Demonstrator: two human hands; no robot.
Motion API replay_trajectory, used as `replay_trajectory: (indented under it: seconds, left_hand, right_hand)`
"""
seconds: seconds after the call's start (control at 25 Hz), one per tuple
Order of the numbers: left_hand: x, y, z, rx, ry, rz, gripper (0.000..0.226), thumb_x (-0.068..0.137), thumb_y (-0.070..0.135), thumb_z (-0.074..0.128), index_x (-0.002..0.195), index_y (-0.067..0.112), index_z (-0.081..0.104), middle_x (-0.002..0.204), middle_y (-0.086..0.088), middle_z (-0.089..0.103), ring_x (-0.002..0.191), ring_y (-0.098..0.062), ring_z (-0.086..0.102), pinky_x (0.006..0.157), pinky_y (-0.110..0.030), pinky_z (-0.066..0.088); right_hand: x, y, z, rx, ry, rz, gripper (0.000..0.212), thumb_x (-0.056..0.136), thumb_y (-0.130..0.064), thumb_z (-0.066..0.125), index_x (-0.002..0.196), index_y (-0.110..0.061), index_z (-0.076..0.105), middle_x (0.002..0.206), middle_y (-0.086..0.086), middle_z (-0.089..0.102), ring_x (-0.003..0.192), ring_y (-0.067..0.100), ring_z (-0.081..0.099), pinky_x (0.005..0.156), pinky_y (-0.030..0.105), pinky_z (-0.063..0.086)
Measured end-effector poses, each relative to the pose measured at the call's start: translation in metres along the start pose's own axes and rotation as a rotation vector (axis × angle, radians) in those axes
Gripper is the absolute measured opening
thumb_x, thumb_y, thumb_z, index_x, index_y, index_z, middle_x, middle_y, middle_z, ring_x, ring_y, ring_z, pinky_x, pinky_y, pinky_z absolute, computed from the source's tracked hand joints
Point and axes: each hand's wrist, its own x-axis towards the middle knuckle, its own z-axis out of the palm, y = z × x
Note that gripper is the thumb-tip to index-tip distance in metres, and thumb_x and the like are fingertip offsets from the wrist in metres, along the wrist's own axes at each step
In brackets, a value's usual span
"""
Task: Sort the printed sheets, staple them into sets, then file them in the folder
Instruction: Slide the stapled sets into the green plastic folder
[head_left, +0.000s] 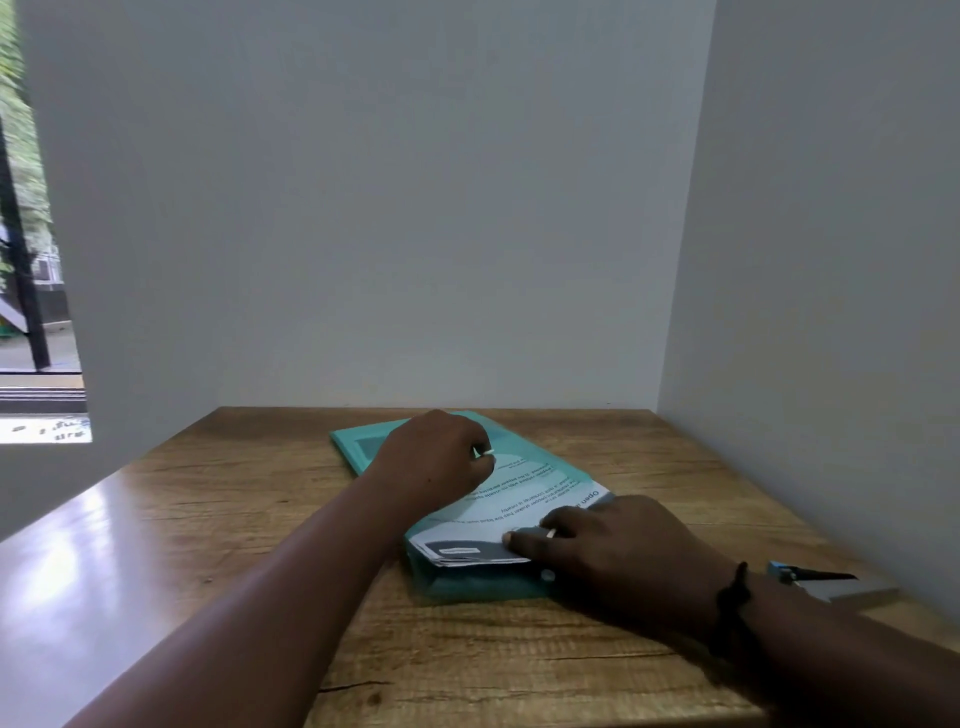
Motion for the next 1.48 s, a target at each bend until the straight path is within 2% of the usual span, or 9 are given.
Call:
replay_trajectory:
  seconds: [0.12, 0.4, 0.52, 0.6, 0.76, 0.96, 1.12, 1.28, 1.48]
  left_hand:
    - [-0.002, 0.003, 0.002, 0.016, -0.030, 0.033, 0.029, 0.092, 0.038, 0.054, 0.113, 0.028, 0.070, 0.109, 0.007, 0.070, 0.097, -0.013, 0.063, 0.080, -0.030, 0.051]
    - [0.000, 0.002, 0.010, 0.101, -0.047, 0.106, 0.029, 0.093, 0.034, 0.049, 0.105, 0.020, 0.071, 0.101, 0.000, 0.071, 0.093, -0.019, 0.063, 0.078, -0.035, 0.052]
    - [0.001, -0.002, 0.011, 0.137, -0.048, 0.101, 0.029, 0.093, 0.036, 0.049, 0.099, 0.018, 0.071, 0.095, -0.001, 0.070, 0.091, -0.020, 0.064, 0.074, -0.034, 0.052]
    - [0.000, -0.003, 0.009, 0.136, -0.050, 0.099, 0.032, 0.092, 0.045, 0.049, 0.106, 0.025, 0.071, 0.101, 0.004, 0.071, 0.094, -0.016, 0.064, 0.072, -0.029, 0.049]
    - [-0.002, -0.006, 0.005, 0.054, -0.134, -0.022, 0.050, 0.085, 0.070, 0.046, 0.109, 0.032, 0.068, 0.109, 0.011, 0.068, 0.097, -0.009, 0.060, 0.076, -0.029, 0.047]
    - [-0.003, -0.022, 0.012, -0.039, -0.661, -0.204, 0.100, 0.068, 0.085, 0.052, 0.151, 0.038, 0.023, 0.161, 0.000, 0.017, 0.146, -0.025, 0.020, 0.118, -0.045, 0.019]
    - [-0.002, -0.026, 0.006, -0.119, -0.811, -0.167, 0.100, 0.071, 0.075, 0.060, 0.151, 0.046, 0.009, 0.163, 0.003, -0.003, 0.150, -0.024, 0.000, 0.120, -0.046, 0.003]
    - [-0.003, -0.029, 0.001, -0.209, -0.820, -0.135, 0.092, 0.075, 0.058, 0.072, 0.149, 0.050, 0.018, 0.163, 0.004, -0.004, 0.150, -0.023, -0.001, 0.120, -0.043, 0.001]
    - [-0.002, -0.031, 0.001, -0.264, -0.850, -0.173, 0.094, 0.072, 0.052, 0.077, 0.147, 0.052, 0.020, 0.163, 0.004, -0.008, 0.149, -0.025, -0.006, 0.118, -0.046, -0.001]
  right_hand:
    - [0.013, 0.005, 0.003, -0.044, 0.003, -0.005, 0.047, 0.070, -0.048, 0.071, 0.114, -0.037, 0.062, 0.073, -0.007, 0.066, 0.043, 0.013, 0.057, 0.033, 0.020, 0.027]
    - [0.055, 0.007, 0.014, -0.091, -0.064, 0.078, 0.027, 0.060, -0.029, 0.080, 0.085, -0.035, 0.072, 0.056, -0.006, 0.056, 0.034, 0.016, 0.049, 0.040, 0.015, 0.003]
    - [0.066, 0.010, 0.017, -0.056, -0.079, 0.118, 0.028, 0.079, -0.022, 0.068, 0.106, -0.031, 0.067, 0.081, -0.001, 0.064, 0.062, 0.021, 0.064, 0.040, 0.022, 0.020]
    - [0.064, 0.007, 0.017, 0.083, -0.198, 0.166, 0.037, 0.089, -0.022, 0.055, 0.125, -0.033, 0.056, 0.103, 0.000, 0.065, 0.088, 0.024, 0.065, 0.056, 0.029, 0.037]
    - [0.046, 0.030, 0.005, 0.653, -0.254, 0.481, 0.027, 0.087, -0.037, 0.062, 0.113, -0.038, 0.068, 0.105, -0.011, 0.071, 0.095, 0.008, 0.064, 0.083, 0.030, 0.050]
    - [0.009, 0.048, -0.014, 1.134, -0.237, 0.577, 0.018, 0.078, -0.037, 0.075, 0.090, -0.025, 0.078, 0.092, -0.002, 0.075, 0.088, 0.007, 0.067, 0.085, 0.028, 0.048]
    - [-0.002, 0.021, -0.025, 0.939, -0.299, 0.534, 0.015, 0.072, -0.038, 0.080, 0.087, -0.040, 0.076, 0.085, -0.016, 0.074, 0.081, 0.002, 0.067, 0.079, 0.025, 0.052]
    - [0.014, -0.001, -0.043, 0.642, -0.462, 0.390, 0.044, 0.072, -0.059, 0.072, 0.112, -0.043, 0.065, 0.102, -0.021, 0.065, 0.083, -0.004, 0.056, 0.077, 0.023, 0.049]
    - [0.016, -0.002, -0.057, 0.507, -0.559, 0.385, 0.027, 0.084, -0.046, 0.064, 0.110, -0.040, 0.066, 0.094, -0.022, 0.059, 0.088, 0.000, 0.056, 0.074, 0.022, 0.046]
